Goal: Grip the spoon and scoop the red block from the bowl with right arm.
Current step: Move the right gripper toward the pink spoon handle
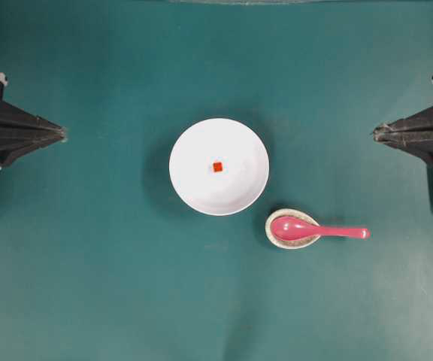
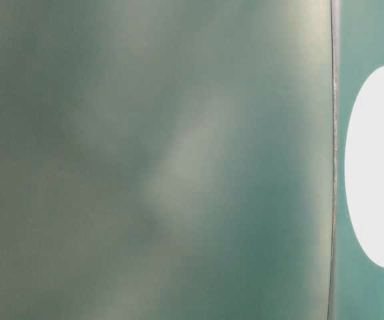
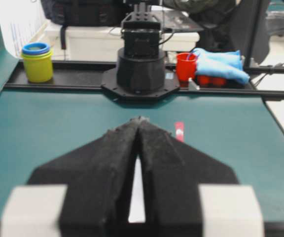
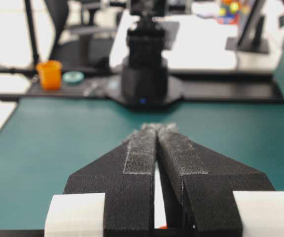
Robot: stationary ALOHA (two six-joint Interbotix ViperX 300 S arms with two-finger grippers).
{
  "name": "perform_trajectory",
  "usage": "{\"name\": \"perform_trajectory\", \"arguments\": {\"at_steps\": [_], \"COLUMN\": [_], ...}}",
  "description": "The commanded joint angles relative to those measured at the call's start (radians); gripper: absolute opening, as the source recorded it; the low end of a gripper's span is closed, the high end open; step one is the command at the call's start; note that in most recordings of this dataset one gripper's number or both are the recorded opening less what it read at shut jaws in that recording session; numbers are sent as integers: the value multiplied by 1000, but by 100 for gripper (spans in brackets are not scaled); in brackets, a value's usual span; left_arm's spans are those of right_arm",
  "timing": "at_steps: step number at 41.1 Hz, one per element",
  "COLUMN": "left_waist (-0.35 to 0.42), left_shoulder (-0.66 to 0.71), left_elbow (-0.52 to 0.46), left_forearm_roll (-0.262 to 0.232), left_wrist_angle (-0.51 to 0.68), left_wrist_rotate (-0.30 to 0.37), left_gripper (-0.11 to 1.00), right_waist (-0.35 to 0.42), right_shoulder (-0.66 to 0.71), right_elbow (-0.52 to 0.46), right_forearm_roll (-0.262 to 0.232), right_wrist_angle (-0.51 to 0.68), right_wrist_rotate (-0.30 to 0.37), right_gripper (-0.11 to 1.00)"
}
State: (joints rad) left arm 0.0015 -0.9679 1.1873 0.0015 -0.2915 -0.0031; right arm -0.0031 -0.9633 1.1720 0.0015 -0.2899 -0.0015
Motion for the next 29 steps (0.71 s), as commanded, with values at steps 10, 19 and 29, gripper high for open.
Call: {"name": "perform_trajectory", "arguments": {"at_steps": [10,19,29], "left_waist": [-25,-25,-25], "left_shoulder": [12,17,17], "left_elbow": [-55,-55,-58], "left_forearm_roll": [2,2,2], "left_wrist_angle": [156,178,190], "left_wrist_rotate": [-15,-15,-17], "left_gripper": [1,1,1], "right_waist": [0,0,0], "right_shoulder": [58,106,123], "right_elbow": [-109,-146,-149], "right_forearm_roll": [9,11,11], "right_wrist_angle": [161,195,196], "right_wrist_rotate": [5,6,8], "right_gripper": [0,0,0]}}
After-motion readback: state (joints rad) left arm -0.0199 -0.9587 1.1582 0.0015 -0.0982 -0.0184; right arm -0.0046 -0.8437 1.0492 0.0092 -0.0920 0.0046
